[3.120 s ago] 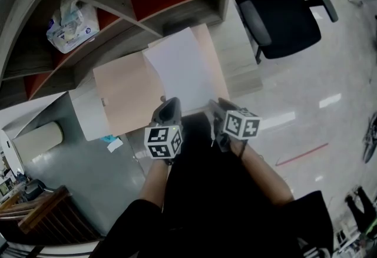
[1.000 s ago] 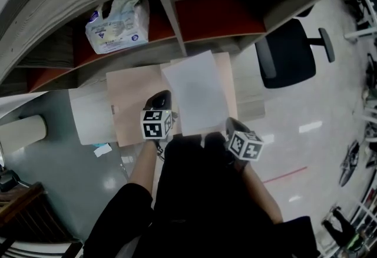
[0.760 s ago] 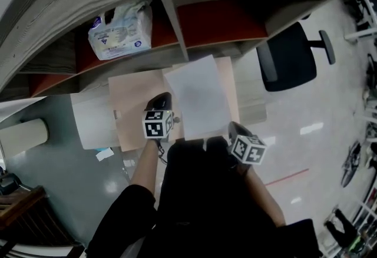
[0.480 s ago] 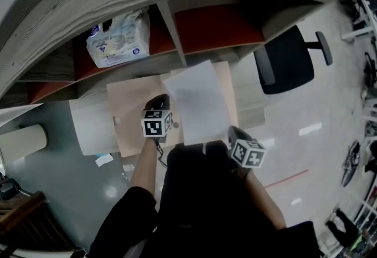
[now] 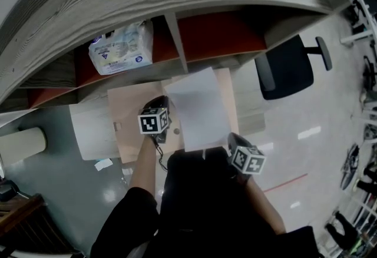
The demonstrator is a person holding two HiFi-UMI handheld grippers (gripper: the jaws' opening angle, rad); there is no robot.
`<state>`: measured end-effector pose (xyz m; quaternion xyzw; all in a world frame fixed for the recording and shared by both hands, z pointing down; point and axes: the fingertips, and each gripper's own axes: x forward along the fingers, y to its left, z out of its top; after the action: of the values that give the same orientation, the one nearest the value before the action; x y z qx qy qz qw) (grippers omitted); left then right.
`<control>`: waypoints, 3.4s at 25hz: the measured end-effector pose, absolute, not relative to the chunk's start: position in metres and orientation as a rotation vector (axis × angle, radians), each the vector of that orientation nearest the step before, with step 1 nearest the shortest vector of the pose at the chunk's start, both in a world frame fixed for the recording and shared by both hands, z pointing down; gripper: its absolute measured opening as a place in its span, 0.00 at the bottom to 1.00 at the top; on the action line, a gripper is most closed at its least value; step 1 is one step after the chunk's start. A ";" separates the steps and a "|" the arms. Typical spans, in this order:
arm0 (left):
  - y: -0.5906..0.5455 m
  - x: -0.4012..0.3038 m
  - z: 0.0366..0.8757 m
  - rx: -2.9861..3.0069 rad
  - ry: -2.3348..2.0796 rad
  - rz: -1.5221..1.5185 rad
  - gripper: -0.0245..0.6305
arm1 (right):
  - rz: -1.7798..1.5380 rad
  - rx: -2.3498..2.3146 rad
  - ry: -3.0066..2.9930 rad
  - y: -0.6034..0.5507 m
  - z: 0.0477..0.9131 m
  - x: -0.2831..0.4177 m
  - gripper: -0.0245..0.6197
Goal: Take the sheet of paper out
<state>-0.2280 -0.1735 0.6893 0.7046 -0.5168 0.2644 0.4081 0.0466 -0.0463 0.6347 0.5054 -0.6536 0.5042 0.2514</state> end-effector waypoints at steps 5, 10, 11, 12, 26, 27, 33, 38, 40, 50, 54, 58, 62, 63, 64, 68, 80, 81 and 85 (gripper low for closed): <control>-0.179 -0.221 0.689 1.738 -1.205 0.502 0.30 | 1.396 1.375 -1.778 -0.046 0.636 0.046 0.07; -0.184 -0.220 0.694 1.713 -1.177 0.454 0.34 | 1.393 1.369 -1.774 -0.045 0.636 0.046 0.07; -0.185 -0.220 0.696 1.709 -1.176 0.455 0.35 | 1.391 1.368 -1.775 -0.045 0.636 0.045 0.07; -0.186 -0.220 0.698 1.705 -1.169 0.449 0.35 | 1.389 1.366 -1.776 -0.045 0.636 0.045 0.07; -0.206 -0.208 0.705 1.710 -1.106 0.380 0.35 | 1.378 1.350 -1.771 -0.040 0.635 0.046 0.07; -0.207 -0.207 0.704 1.716 -1.105 0.382 0.35 | 1.375 1.348 -1.772 -0.040 0.635 0.046 0.07; -0.204 -0.204 0.700 1.742 -1.122 0.429 0.33 | 1.367 1.341 -1.779 -0.039 0.635 0.047 0.07; -0.201 -0.204 0.696 1.767 -1.152 0.484 0.25 | 1.360 1.327 -1.799 -0.039 0.635 0.046 0.07; -0.200 -0.204 0.693 1.764 -1.163 0.480 0.21 | 1.359 1.318 -1.807 -0.040 0.635 0.046 0.07; -0.196 -0.205 0.675 1.785 -1.231 0.443 0.12 | 1.347 1.243 -1.853 -0.040 0.633 0.044 0.07; -0.193 -0.205 0.662 1.803 -1.276 0.426 0.11 | 1.334 1.204 -1.884 -0.040 0.630 0.042 0.07; -0.190 -0.205 0.647 1.828 -1.322 0.427 0.11 | 1.278 1.161 -1.933 -0.042 0.625 0.040 0.07; -0.184 -0.208 0.633 1.832 -1.377 0.421 0.11 | 1.232 1.098 -1.992 -0.045 0.620 0.035 0.07; -0.183 -0.208 0.629 1.831 -1.390 0.414 0.11 | 1.225 1.082 -2.006 -0.045 0.620 0.033 0.07; -0.182 -0.208 0.625 1.831 -1.401 0.406 0.11 | 1.216 1.067 -2.019 -0.045 0.620 0.032 0.07; -0.174 -0.206 0.614 1.833 -1.433 0.399 0.11 | 1.163 1.006 -2.060 -0.044 0.617 0.030 0.07; -0.156 -0.206 0.575 1.797 -1.583 0.364 0.11 | 1.089 0.882 -2.176 -0.048 0.603 0.030 0.07; -0.155 -0.205 0.571 1.795 -1.597 0.363 0.10 | 1.082 0.869 -2.189 -0.048 0.602 0.030 0.07; -0.145 -0.202 0.558 1.781 -1.645 0.350 0.10 | 1.045 0.835 -2.225 -0.049 0.600 0.033 0.07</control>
<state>-0.2018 -0.1455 0.5585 0.6839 -0.6317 0.1344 0.3394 0.0328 -0.0491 0.5997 0.3096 -0.8254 0.3876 0.2696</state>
